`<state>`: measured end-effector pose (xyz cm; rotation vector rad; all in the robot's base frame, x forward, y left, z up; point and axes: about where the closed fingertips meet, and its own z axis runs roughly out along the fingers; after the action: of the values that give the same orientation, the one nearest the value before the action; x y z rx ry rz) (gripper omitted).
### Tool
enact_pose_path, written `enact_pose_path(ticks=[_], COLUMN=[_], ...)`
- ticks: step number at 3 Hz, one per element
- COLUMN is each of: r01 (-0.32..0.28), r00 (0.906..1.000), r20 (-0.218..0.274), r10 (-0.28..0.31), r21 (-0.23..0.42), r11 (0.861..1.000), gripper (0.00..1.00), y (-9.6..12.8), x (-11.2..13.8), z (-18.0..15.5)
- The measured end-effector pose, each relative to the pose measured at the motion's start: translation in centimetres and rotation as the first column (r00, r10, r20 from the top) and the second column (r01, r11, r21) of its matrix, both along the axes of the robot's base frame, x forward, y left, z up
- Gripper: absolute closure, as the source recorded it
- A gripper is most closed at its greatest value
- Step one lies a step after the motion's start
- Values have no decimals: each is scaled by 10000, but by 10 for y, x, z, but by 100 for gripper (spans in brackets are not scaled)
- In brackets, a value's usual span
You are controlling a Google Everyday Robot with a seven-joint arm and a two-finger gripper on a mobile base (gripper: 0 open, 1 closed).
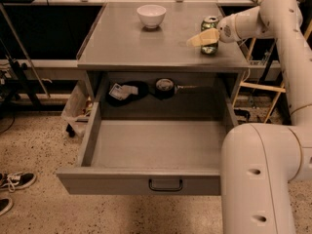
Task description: Place green can into top drawer
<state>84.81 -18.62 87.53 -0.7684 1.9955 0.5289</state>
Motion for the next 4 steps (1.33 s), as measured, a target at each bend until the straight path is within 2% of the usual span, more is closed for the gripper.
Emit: enact_pose_path(ticks=[1, 3, 4], r01=[-1, -169, -155], r00=[10000, 9998, 9955], r20=[-1, -100, -932], r10=[1, 168, 158], r21=[0, -108, 39], r11=[10000, 9998, 9999], gripper=[19, 65, 88], y=[0, 5, -16], x=[0, -5, -40], z=[0, 2, 13])
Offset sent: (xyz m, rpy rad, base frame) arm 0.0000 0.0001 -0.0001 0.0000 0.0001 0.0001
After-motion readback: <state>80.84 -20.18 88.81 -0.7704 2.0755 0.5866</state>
